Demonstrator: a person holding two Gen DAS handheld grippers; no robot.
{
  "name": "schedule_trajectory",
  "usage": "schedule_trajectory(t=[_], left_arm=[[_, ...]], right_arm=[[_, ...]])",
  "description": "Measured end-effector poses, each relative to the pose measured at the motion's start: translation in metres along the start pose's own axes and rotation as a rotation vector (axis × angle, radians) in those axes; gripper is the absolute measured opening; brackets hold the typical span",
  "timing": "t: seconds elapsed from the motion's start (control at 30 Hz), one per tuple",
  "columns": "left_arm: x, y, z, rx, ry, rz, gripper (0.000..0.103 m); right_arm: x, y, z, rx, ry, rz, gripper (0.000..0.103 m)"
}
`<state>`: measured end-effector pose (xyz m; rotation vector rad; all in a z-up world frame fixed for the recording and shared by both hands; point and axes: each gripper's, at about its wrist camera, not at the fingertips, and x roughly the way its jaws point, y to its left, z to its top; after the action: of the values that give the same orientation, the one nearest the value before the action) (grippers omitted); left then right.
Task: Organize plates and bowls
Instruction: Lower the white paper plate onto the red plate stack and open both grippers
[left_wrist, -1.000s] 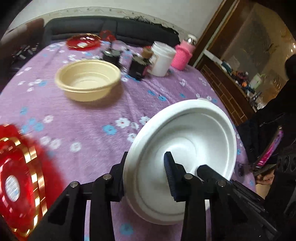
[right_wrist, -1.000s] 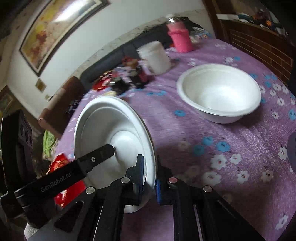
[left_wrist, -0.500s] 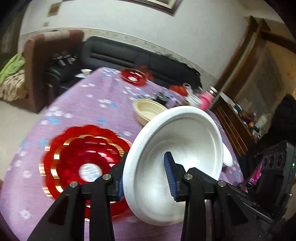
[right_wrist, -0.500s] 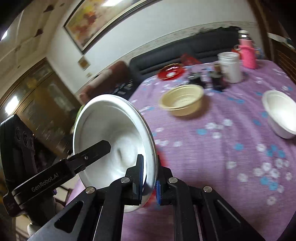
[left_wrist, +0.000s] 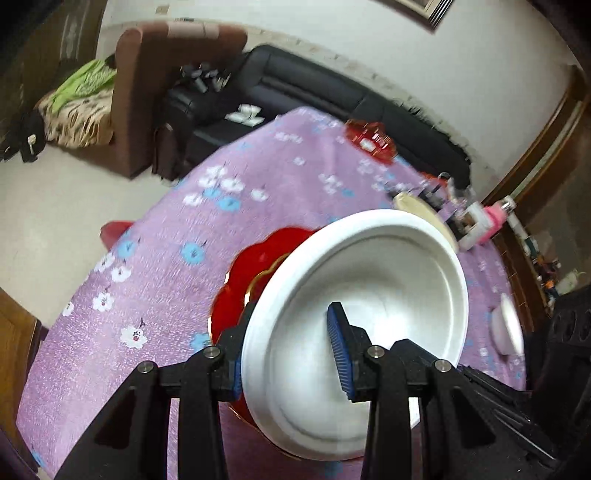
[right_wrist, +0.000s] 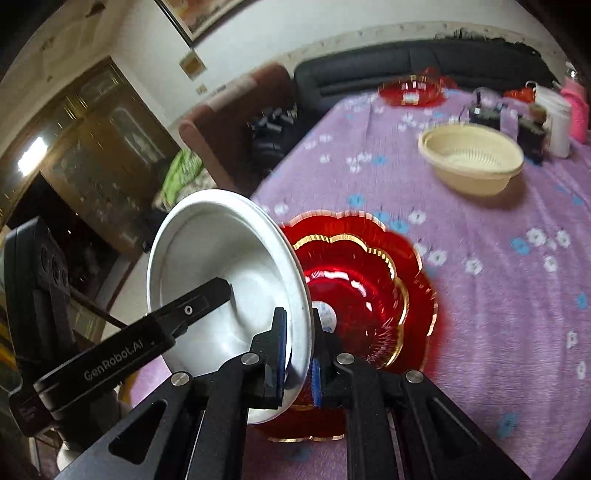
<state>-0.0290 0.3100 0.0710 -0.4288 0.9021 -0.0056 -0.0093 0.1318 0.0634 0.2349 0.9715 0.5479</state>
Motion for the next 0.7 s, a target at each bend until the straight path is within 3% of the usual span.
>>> schedule_trajectory(t=[0.17, 0.3, 0.47, 0.57, 0.63, 0.7], left_arm=[[0.025, 0.001, 0.004, 0.014, 0.063, -0.016, 0.040], [0.006, 0.001, 0.010, 0.011, -0.007, -0.027, 0.053], [-0.029, 0.004, 0.010, -0.012, -0.107, -0.036, 0.069], [-0.049, 0.004, 0.007, -0.022, -0.165, -0.038, 0.074], [-0.058, 0.000, 0.005, -0.020, -0.188, -0.041, 0.075], [-0.068, -0.006, 0.001, -0.013, -0.209, -0.051, 0.075]], right_arm=[[0.026, -0.022, 0.002, 0.046, 0.049, -0.065, 0.012], [0.041, -0.045, 0.006, 0.091, 0.086, -0.133, 0.013], [0.043, -0.033, 0.012, -0.001, 0.059, -0.238, 0.016], [0.034, -0.025, 0.010, -0.054, 0.014, -0.268, 0.033], [0.023, -0.023, 0.009, -0.068, -0.020, -0.269, 0.054], [0.010, -0.019, 0.007, -0.077, -0.055, -0.269, 0.062]])
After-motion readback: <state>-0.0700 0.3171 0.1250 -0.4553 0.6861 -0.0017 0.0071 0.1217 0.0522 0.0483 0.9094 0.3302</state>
